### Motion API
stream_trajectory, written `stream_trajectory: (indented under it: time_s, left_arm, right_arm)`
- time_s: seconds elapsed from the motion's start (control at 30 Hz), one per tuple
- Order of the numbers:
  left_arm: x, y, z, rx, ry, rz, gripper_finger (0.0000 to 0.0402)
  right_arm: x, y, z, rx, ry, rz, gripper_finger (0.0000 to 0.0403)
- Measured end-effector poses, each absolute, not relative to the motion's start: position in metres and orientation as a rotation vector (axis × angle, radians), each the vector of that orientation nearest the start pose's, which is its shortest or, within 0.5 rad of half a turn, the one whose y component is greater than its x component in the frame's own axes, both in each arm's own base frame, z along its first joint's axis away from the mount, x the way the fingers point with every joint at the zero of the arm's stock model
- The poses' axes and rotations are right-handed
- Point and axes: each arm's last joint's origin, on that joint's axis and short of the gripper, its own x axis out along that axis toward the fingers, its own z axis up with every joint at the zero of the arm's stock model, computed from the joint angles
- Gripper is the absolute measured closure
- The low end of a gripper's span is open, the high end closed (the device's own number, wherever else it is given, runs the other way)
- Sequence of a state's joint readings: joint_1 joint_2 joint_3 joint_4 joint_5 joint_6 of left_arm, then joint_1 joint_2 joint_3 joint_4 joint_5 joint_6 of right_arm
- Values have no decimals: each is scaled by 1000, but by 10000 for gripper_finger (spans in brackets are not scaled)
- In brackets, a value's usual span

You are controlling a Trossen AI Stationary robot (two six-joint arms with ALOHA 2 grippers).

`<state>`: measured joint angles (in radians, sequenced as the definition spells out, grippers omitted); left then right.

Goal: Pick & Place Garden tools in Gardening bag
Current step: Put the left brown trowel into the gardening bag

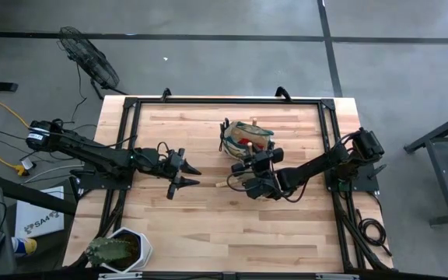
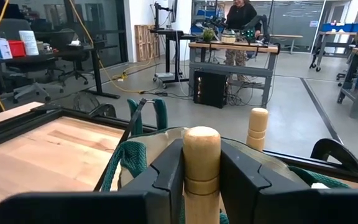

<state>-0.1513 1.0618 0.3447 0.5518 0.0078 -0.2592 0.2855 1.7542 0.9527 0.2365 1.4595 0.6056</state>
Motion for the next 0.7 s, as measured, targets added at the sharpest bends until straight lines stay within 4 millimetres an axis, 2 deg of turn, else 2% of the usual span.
stream_trajectory:
  time_s: [0.17,0.27,0.7]
  left_arm:
    - [208,-32,202,-247,185,-136,240]
    - [208,-32,202,-247,186,-137,240]
    - [208,-32,202,-254,188,-138,240]
  right_arm:
    - [337,69,192,97,29,-1166,322]
    - [337,69,193,100,29,-1164,305]
    - [335,69,193,80,15,-1196,171]
